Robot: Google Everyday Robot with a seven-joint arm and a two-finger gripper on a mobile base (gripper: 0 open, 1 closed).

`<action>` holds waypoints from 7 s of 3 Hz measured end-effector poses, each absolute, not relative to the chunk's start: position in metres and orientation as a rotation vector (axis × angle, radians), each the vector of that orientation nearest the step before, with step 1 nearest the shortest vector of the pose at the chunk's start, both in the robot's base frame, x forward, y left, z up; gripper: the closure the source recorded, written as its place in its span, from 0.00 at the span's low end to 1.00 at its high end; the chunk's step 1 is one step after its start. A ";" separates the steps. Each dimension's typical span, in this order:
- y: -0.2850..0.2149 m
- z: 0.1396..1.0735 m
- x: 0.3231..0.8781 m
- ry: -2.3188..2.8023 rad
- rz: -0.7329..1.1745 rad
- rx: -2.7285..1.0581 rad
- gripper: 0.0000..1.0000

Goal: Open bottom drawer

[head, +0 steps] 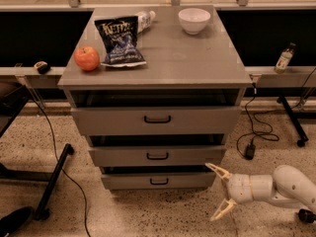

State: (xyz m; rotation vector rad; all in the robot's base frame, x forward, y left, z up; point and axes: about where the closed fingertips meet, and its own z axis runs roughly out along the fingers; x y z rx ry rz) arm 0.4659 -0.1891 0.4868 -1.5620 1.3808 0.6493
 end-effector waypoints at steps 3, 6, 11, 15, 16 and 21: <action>-0.172 0.387 0.515 1.417 0.495 -1.750 0.00; -0.178 0.360 0.512 1.546 0.371 -1.859 0.00; -0.206 0.273 0.560 1.738 0.273 -1.814 0.00; -0.189 0.201 0.607 1.776 0.346 -1.820 0.00; -0.183 0.189 0.618 1.791 0.355 -1.832 0.00; -0.165 0.189 0.582 1.767 0.433 -1.862 0.36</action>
Offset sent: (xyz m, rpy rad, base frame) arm 0.0629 -0.0006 -0.1411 -0.2218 -0.0553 -0.0931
